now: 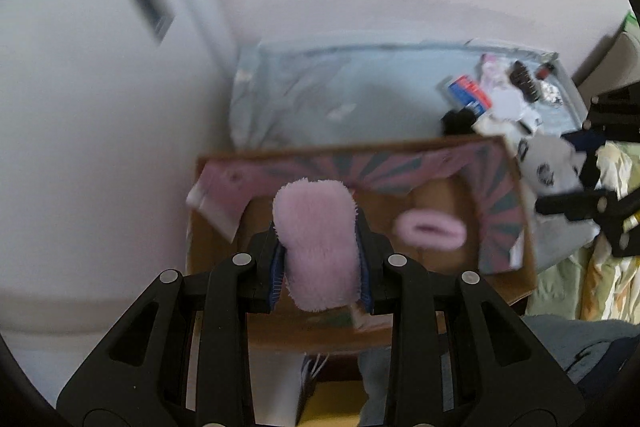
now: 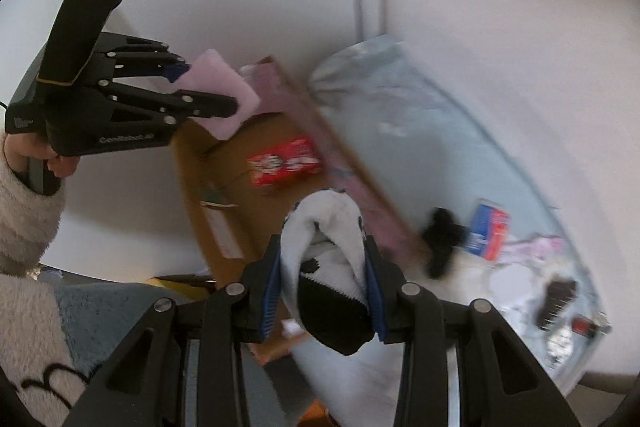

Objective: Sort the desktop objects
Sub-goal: 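Carry the pad and sock into the cardboard box and release both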

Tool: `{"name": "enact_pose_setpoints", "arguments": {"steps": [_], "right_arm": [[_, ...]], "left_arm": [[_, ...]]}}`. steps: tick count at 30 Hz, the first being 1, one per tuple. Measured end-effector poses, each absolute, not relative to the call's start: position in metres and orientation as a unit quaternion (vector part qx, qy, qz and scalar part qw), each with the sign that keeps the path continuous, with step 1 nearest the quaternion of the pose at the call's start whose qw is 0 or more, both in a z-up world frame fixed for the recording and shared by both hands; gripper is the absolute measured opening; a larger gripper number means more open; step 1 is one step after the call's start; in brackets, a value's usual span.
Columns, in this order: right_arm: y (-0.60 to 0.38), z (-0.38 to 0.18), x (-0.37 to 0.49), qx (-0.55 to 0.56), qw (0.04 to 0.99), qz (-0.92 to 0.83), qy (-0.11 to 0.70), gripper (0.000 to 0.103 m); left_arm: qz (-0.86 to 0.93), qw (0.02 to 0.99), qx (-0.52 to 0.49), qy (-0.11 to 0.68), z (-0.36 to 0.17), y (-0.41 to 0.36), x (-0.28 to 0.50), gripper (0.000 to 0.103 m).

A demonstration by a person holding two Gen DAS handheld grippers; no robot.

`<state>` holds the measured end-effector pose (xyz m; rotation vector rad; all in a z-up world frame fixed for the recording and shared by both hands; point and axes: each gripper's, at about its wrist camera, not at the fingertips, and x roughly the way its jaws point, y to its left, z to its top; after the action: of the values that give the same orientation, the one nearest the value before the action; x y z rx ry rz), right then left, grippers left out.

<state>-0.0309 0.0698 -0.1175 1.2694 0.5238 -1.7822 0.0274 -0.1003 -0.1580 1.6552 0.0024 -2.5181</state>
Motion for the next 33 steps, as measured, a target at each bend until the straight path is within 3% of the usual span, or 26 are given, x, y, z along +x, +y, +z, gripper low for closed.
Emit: {"name": "enact_pose_setpoints", "arguments": {"steps": [9, 19, 21, 23, 24, 33], "right_arm": [[0.023, -0.165, -0.007, 0.545, 0.433, -0.683, 0.22, 0.034], [0.019, -0.167, -0.007, 0.554, 0.422, -0.683, 0.221, 0.039], [0.019, -0.167, -0.009, 0.557, 0.421, -0.683, 0.215, 0.05], [0.02, -0.166, -0.012, 0.563, 0.411, -0.686, 0.209, 0.054], [0.021, -0.164, -0.013, 0.562, 0.41, -0.689, 0.204, 0.054], [0.048, -0.143, -0.02, 0.549, 0.39, -0.72, 0.168, 0.055]], "left_arm": [[-0.813, 0.087, 0.576, 0.021, -0.212, -0.131, 0.054, 0.027], [-0.821, 0.074, 0.565, 0.032, -0.209, -0.129, 0.052, 0.028], [-0.822, 0.064, 0.565, 0.041, -0.206, -0.129, 0.049, 0.042], [-0.822, 0.065, 0.564, 0.039, -0.202, -0.127, 0.047, 0.095], [-0.828, 0.069, 0.556, 0.031, -0.198, -0.126, 0.047, 0.101], [-0.85, 0.067, 0.522, -0.032, -0.161, -0.105, 0.04, 0.103]]}}
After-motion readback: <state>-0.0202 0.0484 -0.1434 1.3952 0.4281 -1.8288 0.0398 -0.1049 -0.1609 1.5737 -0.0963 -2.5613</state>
